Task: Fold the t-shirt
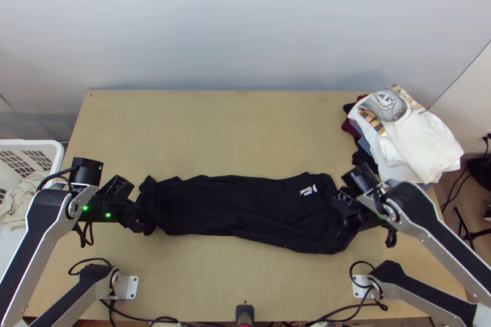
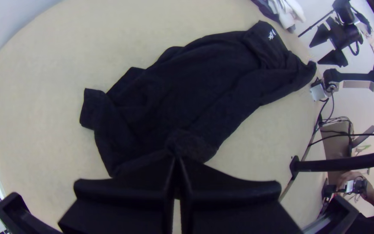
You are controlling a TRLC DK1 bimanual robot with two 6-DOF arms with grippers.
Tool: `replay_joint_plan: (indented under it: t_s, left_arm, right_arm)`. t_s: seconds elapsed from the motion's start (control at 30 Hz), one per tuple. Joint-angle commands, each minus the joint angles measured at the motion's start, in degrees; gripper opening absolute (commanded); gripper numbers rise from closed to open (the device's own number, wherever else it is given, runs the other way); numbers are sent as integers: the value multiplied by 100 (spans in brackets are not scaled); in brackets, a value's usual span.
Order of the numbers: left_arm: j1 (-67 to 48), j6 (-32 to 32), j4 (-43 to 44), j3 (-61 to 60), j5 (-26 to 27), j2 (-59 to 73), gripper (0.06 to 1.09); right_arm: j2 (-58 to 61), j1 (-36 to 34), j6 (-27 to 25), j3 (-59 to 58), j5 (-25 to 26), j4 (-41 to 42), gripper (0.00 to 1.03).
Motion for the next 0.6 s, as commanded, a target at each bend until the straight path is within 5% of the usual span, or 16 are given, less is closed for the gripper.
replay_joint_plan:
  t_s: [0.0, 0.3, 0.57]
  left_arm:
    - [-7, 43, -18, -81, -24, 10, 10]
    - [-33, -45, 52, -10, -24, 151, 10]
    - [37, -107, 43, -46, -24, 45, 10]
  right_arm:
    - [233, -164, 12, 605, 66, -279, 95]
    - [567, -199, 74, 210, 57, -95, 98]
    - [1437, -392, 39, -89, 66, 854, 93]
